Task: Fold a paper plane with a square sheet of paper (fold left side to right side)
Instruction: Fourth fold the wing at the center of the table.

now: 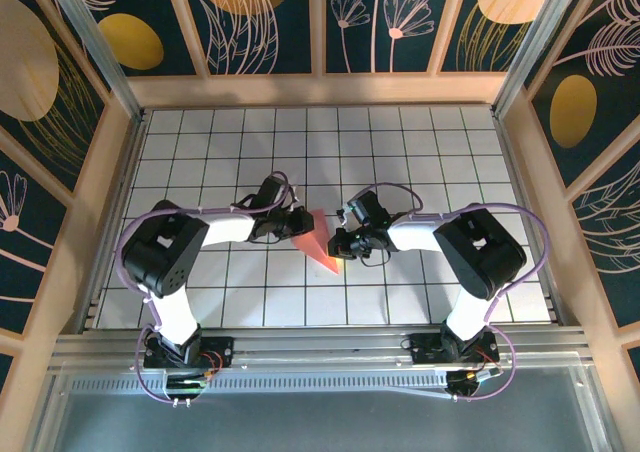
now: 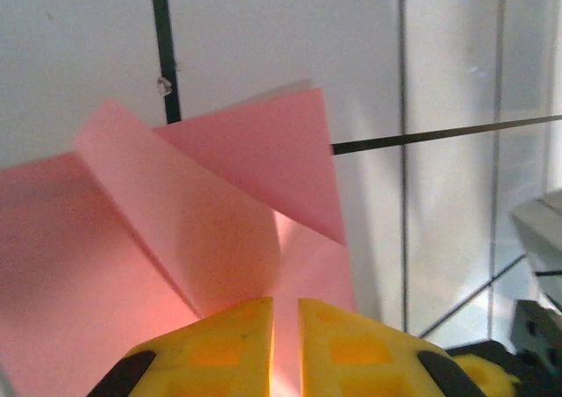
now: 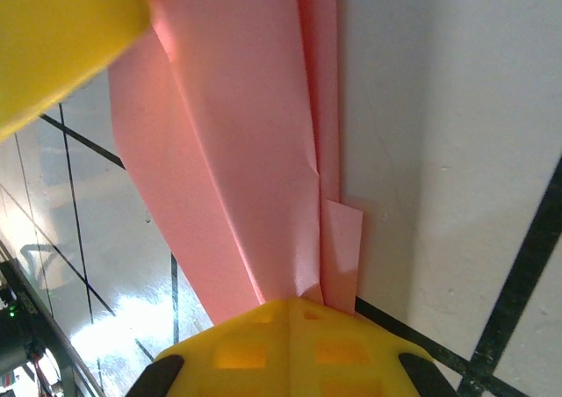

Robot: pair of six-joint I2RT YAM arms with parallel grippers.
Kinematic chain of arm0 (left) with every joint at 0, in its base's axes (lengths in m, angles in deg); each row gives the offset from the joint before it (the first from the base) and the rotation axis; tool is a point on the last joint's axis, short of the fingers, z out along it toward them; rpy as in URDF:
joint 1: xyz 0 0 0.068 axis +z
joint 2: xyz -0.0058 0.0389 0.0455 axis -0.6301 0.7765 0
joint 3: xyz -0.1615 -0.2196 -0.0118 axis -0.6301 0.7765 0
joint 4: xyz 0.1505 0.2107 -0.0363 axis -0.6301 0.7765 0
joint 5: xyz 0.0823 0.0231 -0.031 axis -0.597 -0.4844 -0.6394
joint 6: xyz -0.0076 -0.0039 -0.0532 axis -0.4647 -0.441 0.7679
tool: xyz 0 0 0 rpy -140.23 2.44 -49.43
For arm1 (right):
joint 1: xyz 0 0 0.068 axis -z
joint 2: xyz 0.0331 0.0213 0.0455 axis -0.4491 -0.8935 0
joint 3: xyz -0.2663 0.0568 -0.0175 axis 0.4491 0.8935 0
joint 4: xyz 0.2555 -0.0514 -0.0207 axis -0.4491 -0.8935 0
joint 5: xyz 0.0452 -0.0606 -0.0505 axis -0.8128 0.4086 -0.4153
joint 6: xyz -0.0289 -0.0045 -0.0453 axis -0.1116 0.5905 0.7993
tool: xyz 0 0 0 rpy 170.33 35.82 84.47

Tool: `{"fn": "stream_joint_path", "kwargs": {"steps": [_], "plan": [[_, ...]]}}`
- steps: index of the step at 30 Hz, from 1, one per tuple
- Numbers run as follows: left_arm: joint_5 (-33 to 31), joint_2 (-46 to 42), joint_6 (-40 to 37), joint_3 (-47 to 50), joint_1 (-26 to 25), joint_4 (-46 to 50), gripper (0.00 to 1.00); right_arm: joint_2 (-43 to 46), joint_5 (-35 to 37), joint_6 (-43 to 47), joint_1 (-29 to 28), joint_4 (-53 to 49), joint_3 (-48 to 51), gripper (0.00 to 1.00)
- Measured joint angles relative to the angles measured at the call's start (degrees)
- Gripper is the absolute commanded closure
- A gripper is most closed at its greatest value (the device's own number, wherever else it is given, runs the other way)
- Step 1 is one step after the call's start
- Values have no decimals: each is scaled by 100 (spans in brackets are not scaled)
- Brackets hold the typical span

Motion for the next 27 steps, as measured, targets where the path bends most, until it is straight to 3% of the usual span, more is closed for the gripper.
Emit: {"fn": "stream_joint_path", "kwargs": {"steps": [7, 17, 27], "plan": [[334, -715, 350, 584, -9, -909, 93, -2, 323, -9, -120, -361, -195, 100], [621, -44, 758, 850, -313, -1513, 95, -48, 577, -22, -236, -706, -402, 100], [367, 334, 715, 544, -310, -1419, 96, -87, 691, -17, -295, -903, -527, 100]]}}
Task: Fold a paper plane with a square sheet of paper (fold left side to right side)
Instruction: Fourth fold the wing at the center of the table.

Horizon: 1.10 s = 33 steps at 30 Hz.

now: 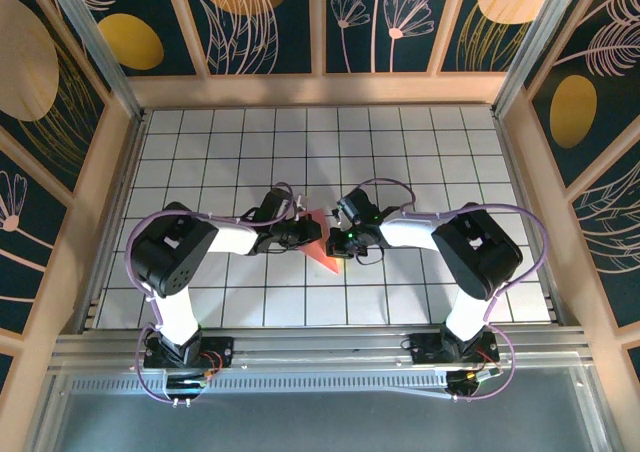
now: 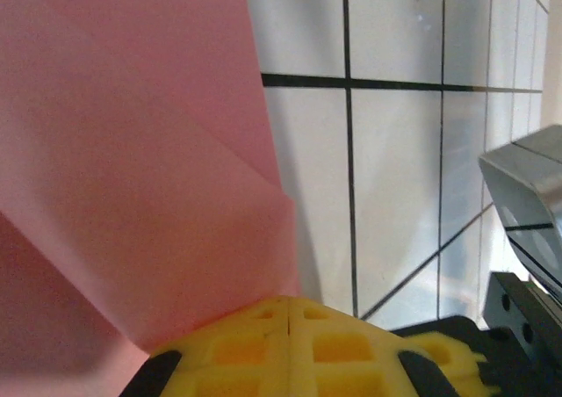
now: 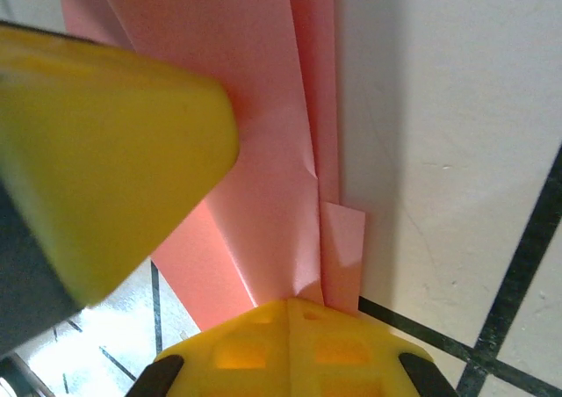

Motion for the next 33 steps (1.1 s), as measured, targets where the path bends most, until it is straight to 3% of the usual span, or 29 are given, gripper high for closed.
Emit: {"fn": "stream_joint_path", "kwargs": {"steps": [15, 33], "plan": [[-374, 74, -363, -219, 9, 459, 94, -63, 90, 61, -37, -225, -127, 100], [-568, 74, -774, -326, 726, 601, 92, -90, 232, 107, -101, -291, -157, 100]]}}
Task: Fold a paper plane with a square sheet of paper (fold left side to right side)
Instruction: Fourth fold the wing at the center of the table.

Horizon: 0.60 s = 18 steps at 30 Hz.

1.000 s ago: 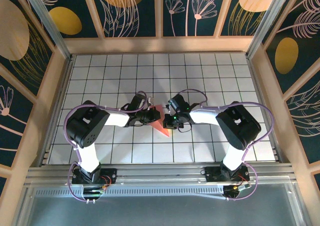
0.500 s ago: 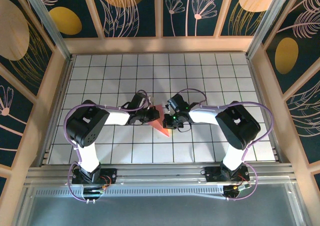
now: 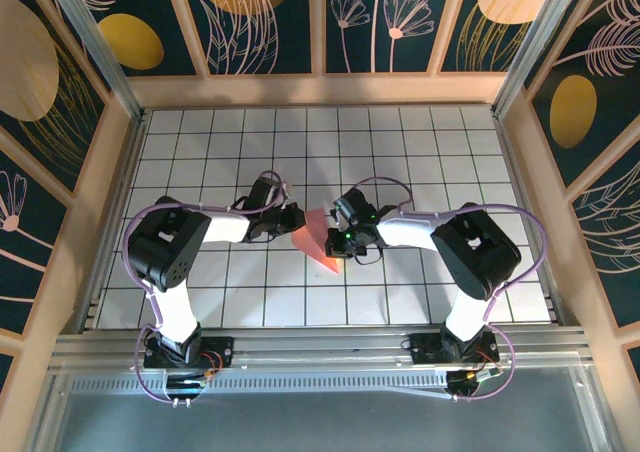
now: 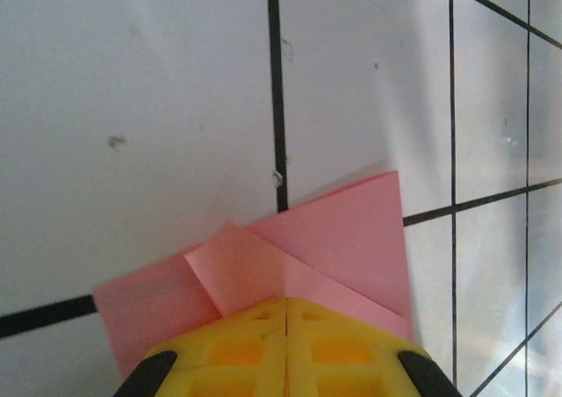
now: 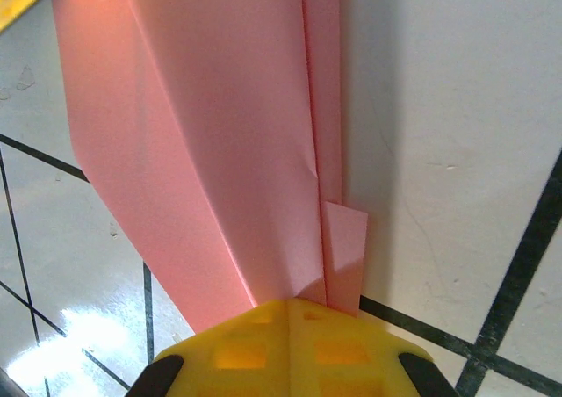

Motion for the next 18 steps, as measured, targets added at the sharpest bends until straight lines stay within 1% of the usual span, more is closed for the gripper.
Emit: {"fn": "stream_joint_path", "kwargs": {"steps": [6, 12, 18], "plan": [[-92, 74, -195, -157, 236, 122, 92, -33, 55, 44, -31, -90, -59, 100], [-15, 212, -378, -400, 315, 323, 93, -33, 103, 44, -57, -109, -81, 100], [-258, 203, -555, -455, 466, 378, 94, -31, 125, 46, -66, -114, -85, 100]]}}
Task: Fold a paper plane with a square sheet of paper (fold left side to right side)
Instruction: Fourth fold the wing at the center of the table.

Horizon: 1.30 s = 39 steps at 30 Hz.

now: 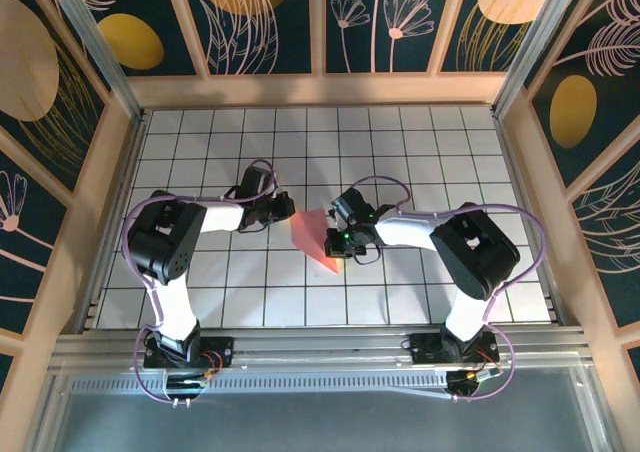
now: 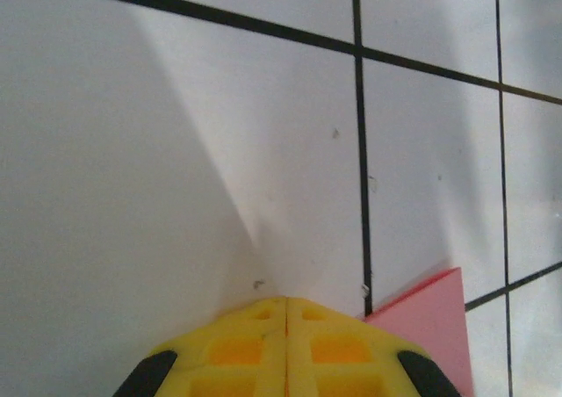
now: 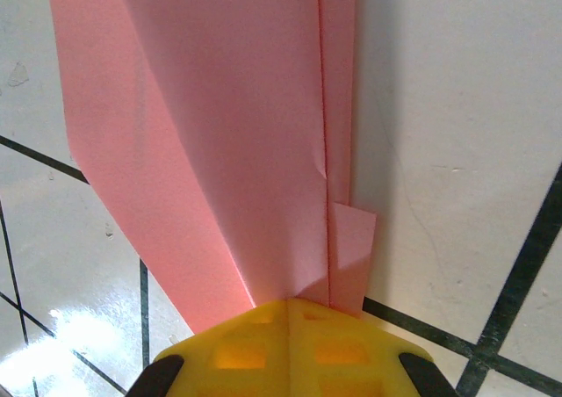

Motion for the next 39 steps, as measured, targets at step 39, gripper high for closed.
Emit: {"fn": "stream_joint_path", "kwargs": {"steps": [39], "plan": [[400, -68, 181, 289, -914, -291, 100, 260, -37, 13, 46, 24, -20, 100]]}}
